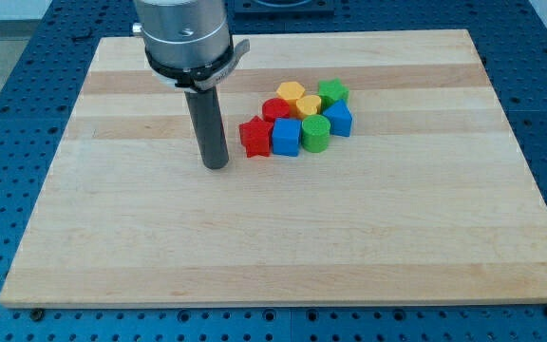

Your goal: Push a group of blocks to the right

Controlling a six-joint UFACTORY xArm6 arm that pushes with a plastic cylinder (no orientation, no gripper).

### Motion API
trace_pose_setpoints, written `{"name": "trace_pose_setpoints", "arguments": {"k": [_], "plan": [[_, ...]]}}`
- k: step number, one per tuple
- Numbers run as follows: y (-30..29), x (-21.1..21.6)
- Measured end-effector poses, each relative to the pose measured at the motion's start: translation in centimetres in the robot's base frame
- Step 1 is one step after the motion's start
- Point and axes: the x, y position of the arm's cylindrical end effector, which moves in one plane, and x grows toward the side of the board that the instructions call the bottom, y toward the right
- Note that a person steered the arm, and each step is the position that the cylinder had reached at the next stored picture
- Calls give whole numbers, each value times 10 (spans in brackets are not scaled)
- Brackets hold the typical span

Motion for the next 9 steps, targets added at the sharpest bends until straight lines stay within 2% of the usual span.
{"name": "trace_pose_setpoints", "arguments": {"k": [9], "plan": [[40, -25]]}}
